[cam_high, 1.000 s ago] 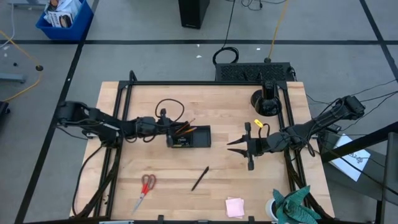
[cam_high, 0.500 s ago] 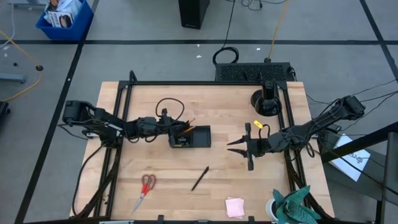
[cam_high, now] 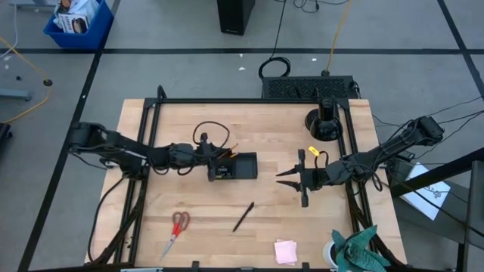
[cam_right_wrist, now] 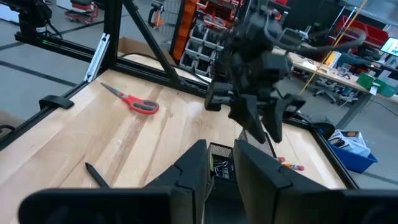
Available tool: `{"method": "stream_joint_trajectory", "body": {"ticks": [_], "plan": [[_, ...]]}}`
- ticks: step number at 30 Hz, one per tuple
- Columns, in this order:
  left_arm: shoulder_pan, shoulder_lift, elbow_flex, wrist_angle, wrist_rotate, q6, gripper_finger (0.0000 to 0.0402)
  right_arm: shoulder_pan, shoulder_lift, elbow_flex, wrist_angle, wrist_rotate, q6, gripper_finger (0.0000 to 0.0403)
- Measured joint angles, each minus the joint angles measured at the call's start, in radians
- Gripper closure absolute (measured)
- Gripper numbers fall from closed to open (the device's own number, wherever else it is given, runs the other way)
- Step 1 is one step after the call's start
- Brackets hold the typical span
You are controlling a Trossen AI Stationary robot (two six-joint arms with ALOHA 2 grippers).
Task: Pick and place office supplies into organizer
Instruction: Put the black pen into the black desk organizer
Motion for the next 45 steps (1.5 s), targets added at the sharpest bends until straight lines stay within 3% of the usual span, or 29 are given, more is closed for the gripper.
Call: {"method": "stream_joint_trajectory", "body": {"ticks": [6, 11, 19, 22, 28, 35, 45], "plan": [[-0.102, -0.051, 0.295, -0.626, -0.113, -0.084, 0.0258, 0.000, 0.000, 0.000, -0.004, 0.000, 0.000, 0.0330], [-0.246, 0.097, 0.516, -0.936, -0.135, -0.274, 0.0257, 0.000, 0.000, 0.000, -0.009, 0.000, 0.000, 0.0330], [-0.406, 0.448, 0.806, -1.023, -0.099, -0.537, 0.0256, 0.000, 0.000, -0.001, -0.021, 0.001, 0.004, 0.0330], [-0.410, 0.553, 0.931, -1.086, -0.104, -0.587, 0.0256, 0.000, 0.000, 0.000, -0.021, 0.001, 0.012, 0.0330], [-0.363, 0.704, 1.121, -1.388, -0.031, -0.783, 0.0256, 0.000, 0.000, 0.000, -0.021, 0.000, 0.042, 0.0330], [-0.342, 0.728, 1.146, -1.381, -0.006, -0.826, 0.0256, 0.000, 0.000, 0.000, -0.029, 0.000, 0.036, 0.0330], [-0.342, 0.773, 1.145, -1.311, 0.024, -0.768, 0.0256, 0.000, 0.000, 0.000, -0.027, 0.001, 0.031, 0.0330]]}}
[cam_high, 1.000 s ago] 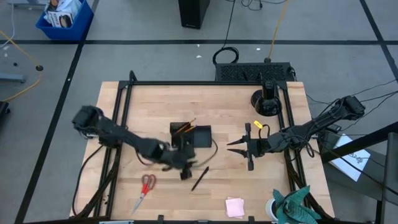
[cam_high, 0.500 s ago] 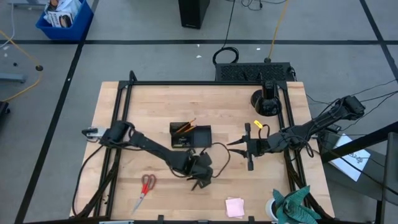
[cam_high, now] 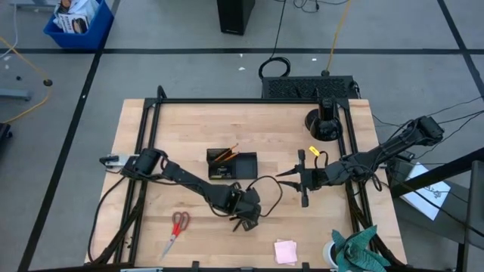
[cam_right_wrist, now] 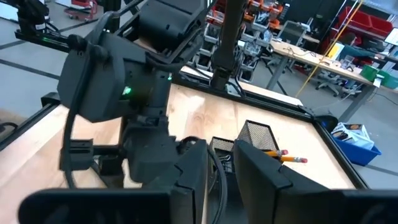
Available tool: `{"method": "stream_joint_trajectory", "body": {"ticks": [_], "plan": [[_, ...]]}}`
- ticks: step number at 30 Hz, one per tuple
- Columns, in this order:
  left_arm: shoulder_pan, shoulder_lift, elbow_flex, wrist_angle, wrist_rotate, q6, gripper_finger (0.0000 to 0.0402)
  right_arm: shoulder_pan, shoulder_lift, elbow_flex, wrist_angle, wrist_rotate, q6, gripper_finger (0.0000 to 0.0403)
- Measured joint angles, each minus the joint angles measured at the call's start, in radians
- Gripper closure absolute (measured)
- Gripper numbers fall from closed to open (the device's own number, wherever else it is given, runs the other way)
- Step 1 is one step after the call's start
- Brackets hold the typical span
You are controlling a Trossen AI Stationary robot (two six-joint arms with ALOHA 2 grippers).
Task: Pick and place office supplies into organizer
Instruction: Put the black pen into the black desk organizer
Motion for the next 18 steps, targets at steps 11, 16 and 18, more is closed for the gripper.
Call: {"method": "stream_joint_trajectory", "body": {"ticks": [11, 16, 18], "plan": [[-0.007, 0.076, 0.005, 0.016, 0.002, 0.051, 0.0256, 0.000, 0.000, 0.000, 0.006, 0.000, 0.000, 0.0330], [-0.015, 0.073, 0.003, 0.023, -0.012, 0.106, 0.0267, 0.000, 0.000, 0.000, 0.005, 0.000, 0.000, 0.0330], [-0.020, 0.073, 0.002, 0.028, -0.011, 0.144, 0.0287, 0.000, 0.000, 0.000, 0.006, 0.000, 0.000, 0.0330]]}}
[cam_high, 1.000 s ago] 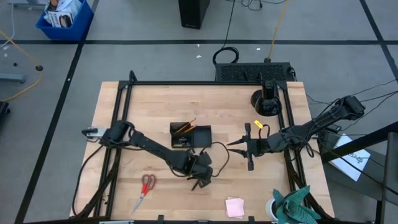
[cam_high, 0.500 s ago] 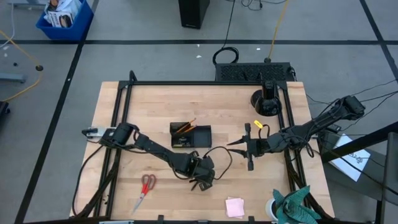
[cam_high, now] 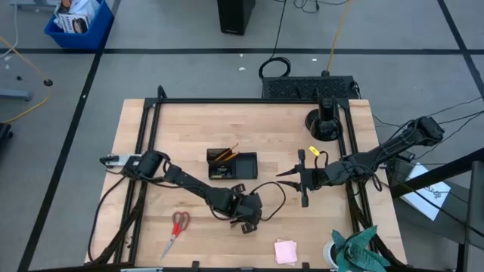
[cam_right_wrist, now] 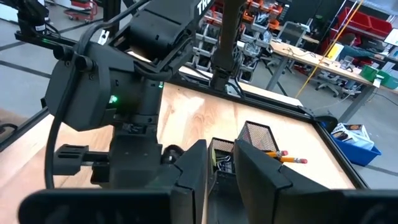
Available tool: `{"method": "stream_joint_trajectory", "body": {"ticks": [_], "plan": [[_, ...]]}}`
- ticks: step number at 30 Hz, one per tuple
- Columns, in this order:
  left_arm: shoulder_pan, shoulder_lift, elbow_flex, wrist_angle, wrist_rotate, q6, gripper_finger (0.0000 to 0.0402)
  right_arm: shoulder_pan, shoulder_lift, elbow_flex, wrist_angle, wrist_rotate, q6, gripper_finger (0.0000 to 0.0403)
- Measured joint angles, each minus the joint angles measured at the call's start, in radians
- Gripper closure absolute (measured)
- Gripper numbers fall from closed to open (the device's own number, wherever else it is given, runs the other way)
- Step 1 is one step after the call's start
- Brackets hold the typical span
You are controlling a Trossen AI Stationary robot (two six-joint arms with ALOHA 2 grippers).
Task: Pick and place office supplies into organizer
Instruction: Put the black pen into the black desk organizer
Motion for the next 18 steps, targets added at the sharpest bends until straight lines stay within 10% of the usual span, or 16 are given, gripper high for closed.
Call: {"method": "stream_joint_trajectory", "body": {"ticks": [8, 18], "plan": [[-0.010, -0.013, -0.002, 0.007, -0.001, 0.039, 0.0388, 0.000, 0.000, 0.000, 0.000, 0.000, 0.000, 0.0330], [-0.040, -0.132, -0.010, -0.020, -0.172, 0.182, 0.0369, 0.000, 0.000, 0.000, -0.002, 0.000, 0.000, 0.0330]]}}
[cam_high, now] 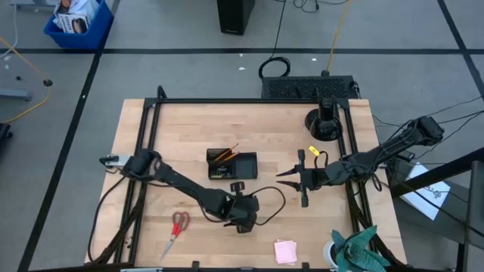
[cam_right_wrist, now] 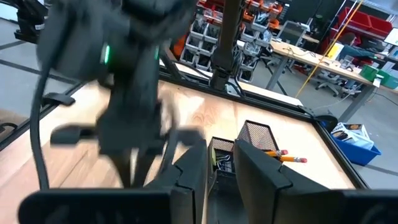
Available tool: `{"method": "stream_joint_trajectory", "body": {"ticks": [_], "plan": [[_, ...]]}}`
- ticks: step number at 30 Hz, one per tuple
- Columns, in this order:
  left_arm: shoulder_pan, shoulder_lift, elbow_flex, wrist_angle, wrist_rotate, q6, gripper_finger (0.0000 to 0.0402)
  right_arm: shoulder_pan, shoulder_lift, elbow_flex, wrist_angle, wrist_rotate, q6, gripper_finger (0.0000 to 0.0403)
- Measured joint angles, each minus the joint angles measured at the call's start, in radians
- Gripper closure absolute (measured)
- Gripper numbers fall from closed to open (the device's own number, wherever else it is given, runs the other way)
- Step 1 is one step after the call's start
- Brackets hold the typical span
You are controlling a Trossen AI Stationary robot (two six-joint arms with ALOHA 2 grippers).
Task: Pick and place office supplies into organizer
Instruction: Put the black pen into the black desk organizer
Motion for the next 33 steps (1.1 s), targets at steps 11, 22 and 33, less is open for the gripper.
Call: {"method": "stream_joint_trajectory", "body": {"ticks": [11, 22, 33], "plan": [[-0.036, -0.270, -0.045, -0.085, -0.370, 0.106, 0.0374, 0.000, 0.000, 0.000, -0.012, 0.000, 0.001, 0.0330], [0.012, -0.735, -0.665, 0.840, -0.228, 0.543, 0.0384, 0.000, 0.000, 0.000, -0.013, 0.000, 0.002, 0.0330], [0.277, -0.786, -0.918, 1.120, 0.004, 0.575, 0.0372, 0.000, 0.000, 0.000, 0.010, 0.001, 0.000, 0.0330]]}}
